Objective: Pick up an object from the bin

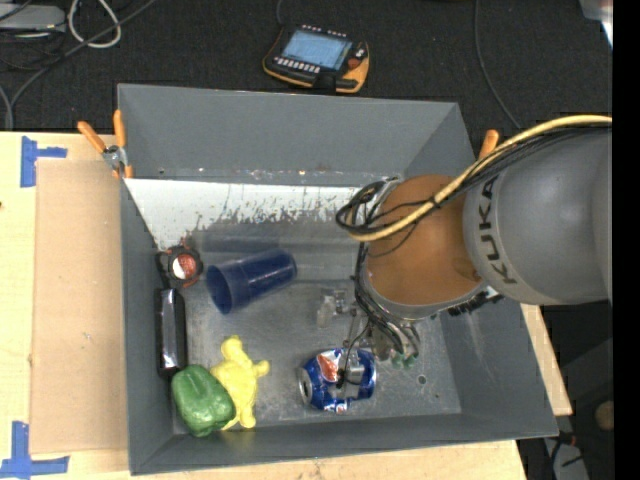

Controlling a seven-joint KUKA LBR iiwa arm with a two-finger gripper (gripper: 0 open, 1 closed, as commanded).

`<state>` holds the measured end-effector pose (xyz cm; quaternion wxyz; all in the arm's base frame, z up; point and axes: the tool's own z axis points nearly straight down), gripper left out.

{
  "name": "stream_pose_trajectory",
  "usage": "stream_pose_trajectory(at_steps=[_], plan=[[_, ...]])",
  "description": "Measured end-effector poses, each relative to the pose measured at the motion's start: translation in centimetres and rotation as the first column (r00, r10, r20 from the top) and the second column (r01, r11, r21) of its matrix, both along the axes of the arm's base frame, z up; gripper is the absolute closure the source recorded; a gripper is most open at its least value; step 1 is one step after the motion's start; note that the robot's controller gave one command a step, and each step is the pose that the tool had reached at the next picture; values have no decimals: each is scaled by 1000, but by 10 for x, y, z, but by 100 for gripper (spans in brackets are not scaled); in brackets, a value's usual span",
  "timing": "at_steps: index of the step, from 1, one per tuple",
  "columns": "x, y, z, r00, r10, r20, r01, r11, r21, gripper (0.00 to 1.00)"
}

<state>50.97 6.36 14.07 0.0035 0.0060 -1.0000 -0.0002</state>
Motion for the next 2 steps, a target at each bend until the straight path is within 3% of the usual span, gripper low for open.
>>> stream_pose_trajectory(at_steps=[1,2], plan=[[-16,4,-8,999,-51,4,51,999,-1,0],[-32,-2,-62,989,147,12,-147,989,0,0]])
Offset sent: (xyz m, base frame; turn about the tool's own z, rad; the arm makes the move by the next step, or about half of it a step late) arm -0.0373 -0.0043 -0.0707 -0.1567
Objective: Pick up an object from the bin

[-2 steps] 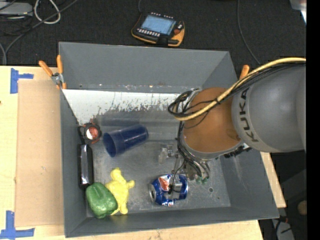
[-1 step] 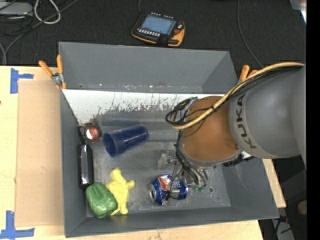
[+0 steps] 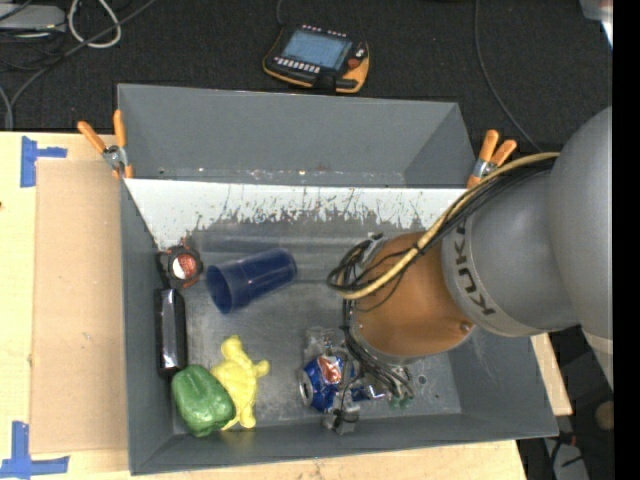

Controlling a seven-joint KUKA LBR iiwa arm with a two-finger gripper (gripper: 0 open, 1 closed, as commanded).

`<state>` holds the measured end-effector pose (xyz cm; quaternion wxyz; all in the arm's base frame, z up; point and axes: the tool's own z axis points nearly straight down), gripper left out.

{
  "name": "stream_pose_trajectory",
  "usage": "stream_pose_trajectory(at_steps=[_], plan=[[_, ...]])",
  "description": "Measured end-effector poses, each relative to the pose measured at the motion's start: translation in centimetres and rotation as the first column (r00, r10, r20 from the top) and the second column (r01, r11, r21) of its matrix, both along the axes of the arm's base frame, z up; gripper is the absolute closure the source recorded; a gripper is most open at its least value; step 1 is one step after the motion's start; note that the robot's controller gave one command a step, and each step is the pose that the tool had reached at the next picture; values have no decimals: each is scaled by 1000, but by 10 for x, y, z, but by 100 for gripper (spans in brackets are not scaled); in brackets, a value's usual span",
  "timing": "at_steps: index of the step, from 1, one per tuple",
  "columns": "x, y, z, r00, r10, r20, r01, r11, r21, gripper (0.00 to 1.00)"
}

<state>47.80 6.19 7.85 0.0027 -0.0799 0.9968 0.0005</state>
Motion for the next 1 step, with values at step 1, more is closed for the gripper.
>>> stream_pose_trajectory(at_steps=[1], plan=[[4,-28,-9,923,-384,-11,384,923,-1,100]])
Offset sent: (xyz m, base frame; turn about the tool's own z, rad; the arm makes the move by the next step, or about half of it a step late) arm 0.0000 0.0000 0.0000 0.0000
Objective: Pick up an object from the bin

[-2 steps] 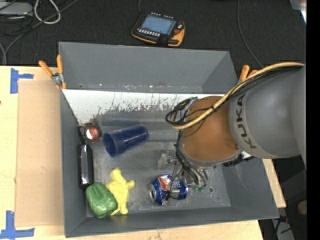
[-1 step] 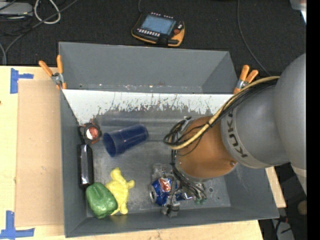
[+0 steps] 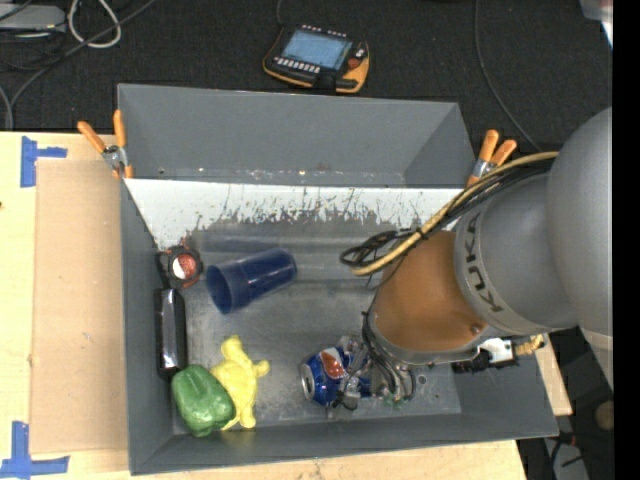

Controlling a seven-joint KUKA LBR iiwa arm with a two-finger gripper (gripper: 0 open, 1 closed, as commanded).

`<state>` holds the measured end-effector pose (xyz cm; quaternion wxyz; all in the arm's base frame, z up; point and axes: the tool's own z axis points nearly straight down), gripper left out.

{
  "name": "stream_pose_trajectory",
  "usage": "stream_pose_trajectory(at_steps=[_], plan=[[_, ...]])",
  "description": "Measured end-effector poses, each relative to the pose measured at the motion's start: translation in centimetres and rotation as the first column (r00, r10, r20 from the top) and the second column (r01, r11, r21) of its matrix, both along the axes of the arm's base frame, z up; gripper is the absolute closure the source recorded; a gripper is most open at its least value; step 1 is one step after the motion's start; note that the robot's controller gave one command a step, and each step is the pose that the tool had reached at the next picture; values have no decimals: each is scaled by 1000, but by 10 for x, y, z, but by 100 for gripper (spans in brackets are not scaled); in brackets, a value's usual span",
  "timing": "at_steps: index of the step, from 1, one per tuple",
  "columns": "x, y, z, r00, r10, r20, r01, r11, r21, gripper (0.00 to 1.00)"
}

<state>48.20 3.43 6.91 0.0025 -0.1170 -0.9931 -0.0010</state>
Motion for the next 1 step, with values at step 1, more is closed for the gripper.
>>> stream_pose_trajectory(at_steps=[1], plan=[[0,0,0,1000,-1,0,1,1000,0,100]])
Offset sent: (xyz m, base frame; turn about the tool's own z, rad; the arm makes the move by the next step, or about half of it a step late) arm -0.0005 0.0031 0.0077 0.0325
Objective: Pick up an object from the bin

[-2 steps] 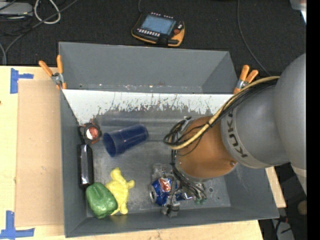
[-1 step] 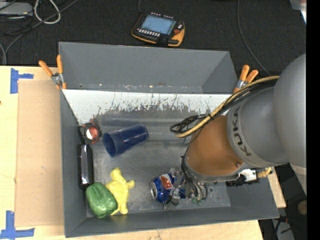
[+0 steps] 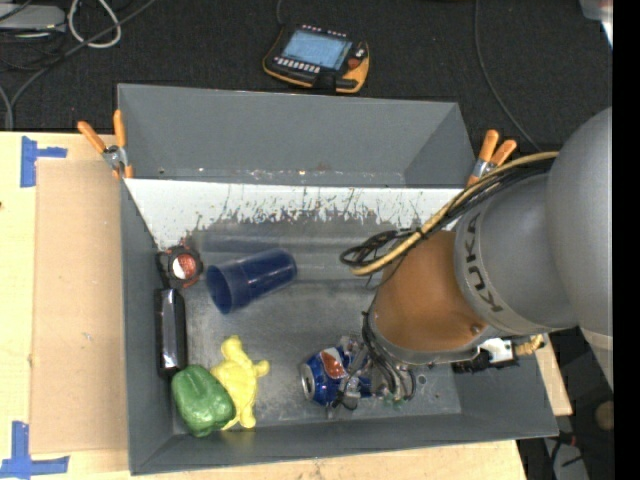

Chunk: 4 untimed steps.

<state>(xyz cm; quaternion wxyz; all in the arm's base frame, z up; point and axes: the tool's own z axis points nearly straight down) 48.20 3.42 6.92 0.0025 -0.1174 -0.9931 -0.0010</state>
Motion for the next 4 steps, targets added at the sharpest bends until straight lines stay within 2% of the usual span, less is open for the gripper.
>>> stream_pose_trajectory(at_steps=[1,2,3,4], plan=[[-1,2,5,1000,-23,-2,23,1000,0,100],[-1,2,28,1000,-12,-4,12,1000,0,100],[0,11,35,995,96,-1,-96,995,1,100],[33,-22,89,948,318,5,-318,948,0,100]])
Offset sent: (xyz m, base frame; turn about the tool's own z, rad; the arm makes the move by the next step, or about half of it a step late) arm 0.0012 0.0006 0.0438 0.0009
